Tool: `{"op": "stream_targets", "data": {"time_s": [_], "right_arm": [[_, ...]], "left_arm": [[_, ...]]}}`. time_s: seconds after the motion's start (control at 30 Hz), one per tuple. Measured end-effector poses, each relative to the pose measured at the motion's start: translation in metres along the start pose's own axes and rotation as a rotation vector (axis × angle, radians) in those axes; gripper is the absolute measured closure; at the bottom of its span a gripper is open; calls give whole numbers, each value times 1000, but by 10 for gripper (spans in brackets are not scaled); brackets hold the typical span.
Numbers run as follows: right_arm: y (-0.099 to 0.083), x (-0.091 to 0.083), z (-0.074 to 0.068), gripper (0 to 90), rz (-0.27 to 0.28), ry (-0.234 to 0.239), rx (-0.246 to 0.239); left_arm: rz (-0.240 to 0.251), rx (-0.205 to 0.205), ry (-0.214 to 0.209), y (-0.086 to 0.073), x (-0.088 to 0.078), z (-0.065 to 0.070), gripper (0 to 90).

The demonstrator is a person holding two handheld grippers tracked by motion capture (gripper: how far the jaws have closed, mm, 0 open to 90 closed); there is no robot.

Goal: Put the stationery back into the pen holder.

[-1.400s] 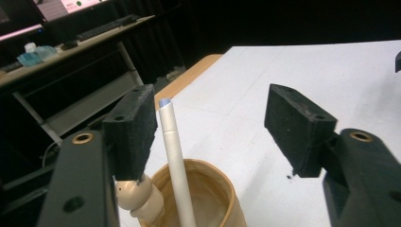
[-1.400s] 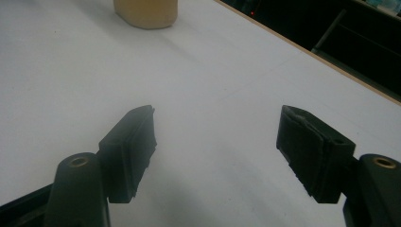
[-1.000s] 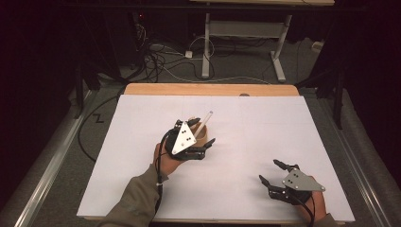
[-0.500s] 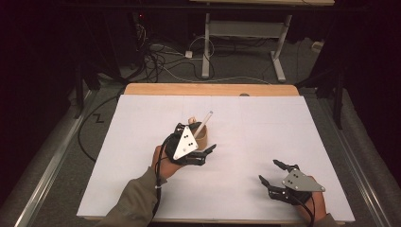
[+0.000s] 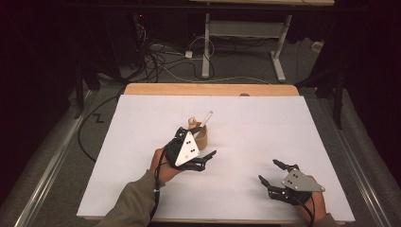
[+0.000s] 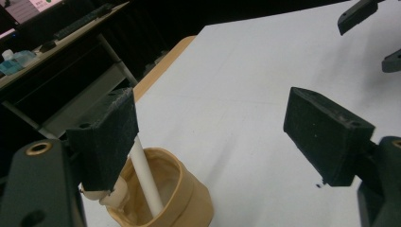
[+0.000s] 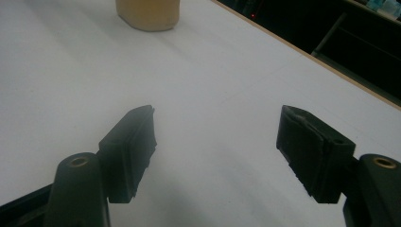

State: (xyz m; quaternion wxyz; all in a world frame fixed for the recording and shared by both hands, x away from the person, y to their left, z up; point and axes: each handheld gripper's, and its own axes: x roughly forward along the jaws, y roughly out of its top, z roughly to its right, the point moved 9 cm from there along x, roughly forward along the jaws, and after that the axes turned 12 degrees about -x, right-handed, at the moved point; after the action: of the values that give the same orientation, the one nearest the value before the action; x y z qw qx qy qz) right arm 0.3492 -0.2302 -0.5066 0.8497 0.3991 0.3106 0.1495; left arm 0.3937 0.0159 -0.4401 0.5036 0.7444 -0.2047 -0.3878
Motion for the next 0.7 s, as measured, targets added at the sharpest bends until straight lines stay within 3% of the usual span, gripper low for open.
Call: {"op": "stream_targets", "data": {"time_s": [0.7], "right_arm": [[3, 3, -4, 287, 4, 17, -22]], "left_arm": [[-19, 61, 24, -14, -18, 8, 179]]}}
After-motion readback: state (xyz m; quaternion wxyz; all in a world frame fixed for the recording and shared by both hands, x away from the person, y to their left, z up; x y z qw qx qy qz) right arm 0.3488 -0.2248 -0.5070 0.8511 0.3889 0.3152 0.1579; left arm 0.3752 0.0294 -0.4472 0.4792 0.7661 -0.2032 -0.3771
